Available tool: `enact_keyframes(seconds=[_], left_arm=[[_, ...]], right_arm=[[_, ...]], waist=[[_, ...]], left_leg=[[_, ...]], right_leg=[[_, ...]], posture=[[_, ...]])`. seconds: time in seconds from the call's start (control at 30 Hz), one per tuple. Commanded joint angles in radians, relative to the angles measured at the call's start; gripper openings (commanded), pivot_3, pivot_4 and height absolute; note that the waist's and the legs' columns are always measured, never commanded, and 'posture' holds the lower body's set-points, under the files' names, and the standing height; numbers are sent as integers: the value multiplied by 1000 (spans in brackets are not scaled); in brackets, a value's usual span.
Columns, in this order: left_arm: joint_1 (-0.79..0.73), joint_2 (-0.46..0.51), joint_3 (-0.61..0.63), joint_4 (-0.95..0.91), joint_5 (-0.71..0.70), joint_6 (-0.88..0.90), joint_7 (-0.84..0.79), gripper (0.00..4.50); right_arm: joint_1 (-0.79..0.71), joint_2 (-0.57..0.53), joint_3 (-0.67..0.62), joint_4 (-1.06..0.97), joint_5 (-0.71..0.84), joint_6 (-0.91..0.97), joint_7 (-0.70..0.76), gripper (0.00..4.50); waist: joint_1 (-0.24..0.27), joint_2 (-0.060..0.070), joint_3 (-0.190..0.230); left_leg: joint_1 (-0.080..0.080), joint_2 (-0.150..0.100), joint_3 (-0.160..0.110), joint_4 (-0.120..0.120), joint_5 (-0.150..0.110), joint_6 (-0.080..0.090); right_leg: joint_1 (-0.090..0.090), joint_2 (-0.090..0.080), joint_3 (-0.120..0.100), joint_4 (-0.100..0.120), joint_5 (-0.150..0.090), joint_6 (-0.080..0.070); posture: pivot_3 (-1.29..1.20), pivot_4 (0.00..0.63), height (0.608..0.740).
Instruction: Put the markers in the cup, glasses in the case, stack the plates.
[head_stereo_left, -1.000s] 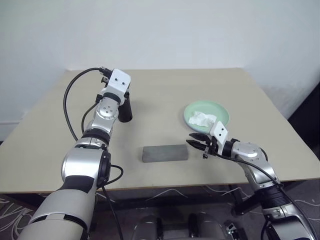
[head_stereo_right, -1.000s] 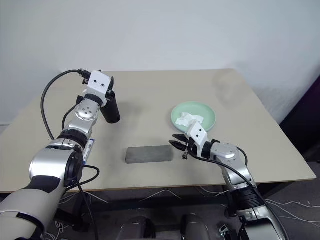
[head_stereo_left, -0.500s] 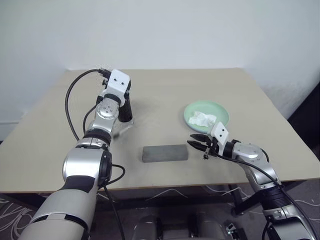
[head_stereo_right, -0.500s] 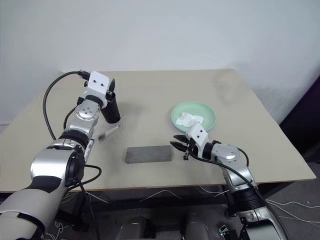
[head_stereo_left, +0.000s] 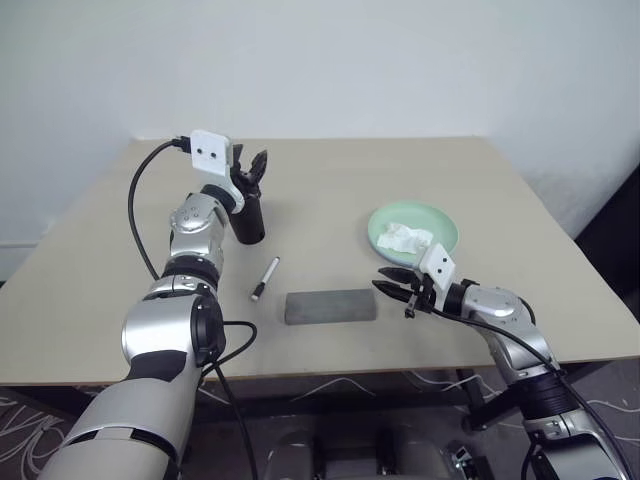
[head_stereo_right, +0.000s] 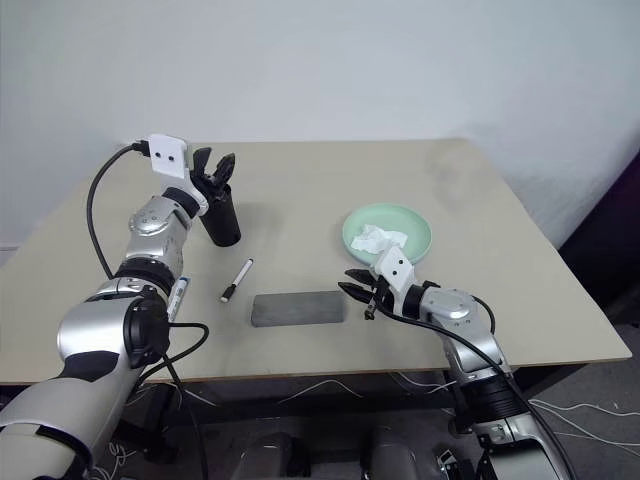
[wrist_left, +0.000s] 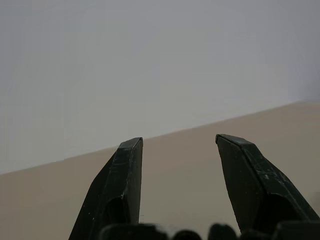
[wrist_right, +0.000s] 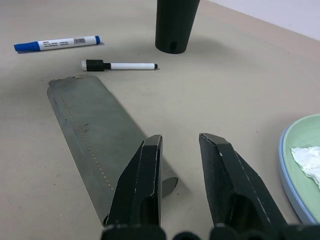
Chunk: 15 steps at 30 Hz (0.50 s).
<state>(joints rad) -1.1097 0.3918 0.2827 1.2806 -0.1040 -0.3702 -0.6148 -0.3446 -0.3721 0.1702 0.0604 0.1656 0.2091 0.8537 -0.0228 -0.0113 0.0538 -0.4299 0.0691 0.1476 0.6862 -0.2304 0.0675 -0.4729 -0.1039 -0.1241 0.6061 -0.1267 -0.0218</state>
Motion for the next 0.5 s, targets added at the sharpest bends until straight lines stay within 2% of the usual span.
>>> enact_keyframes(seconds=[0.03,0.17,0.5], left_arm=[[26,43,16,-114,-71,57,-161,2392],[111,79,-22,-244,-78,176,-223,2392],[347,111,-110,-618,-52,594,-116,2392]], right_arm=[[-31,7,-11,-18,16,-11,-1,1231],[-39,12,-9,-6,16,-15,1,1231],[-43,23,-3,12,16,-26,6,1231]], waist=[[-2,0,0],[-9,0,0],[-11,-1,0]], left_leg=[[0,0,0,0,0,0],[1,1,1,0,0,0],[1,1,-1,2,0,0]], right_leg=[[0,0,0,0,0,0],[0,1,0,1,0,0],[2,0,1,0,0,0]], posture=[[0,0,729],[0,0,729],[0,0,729]])
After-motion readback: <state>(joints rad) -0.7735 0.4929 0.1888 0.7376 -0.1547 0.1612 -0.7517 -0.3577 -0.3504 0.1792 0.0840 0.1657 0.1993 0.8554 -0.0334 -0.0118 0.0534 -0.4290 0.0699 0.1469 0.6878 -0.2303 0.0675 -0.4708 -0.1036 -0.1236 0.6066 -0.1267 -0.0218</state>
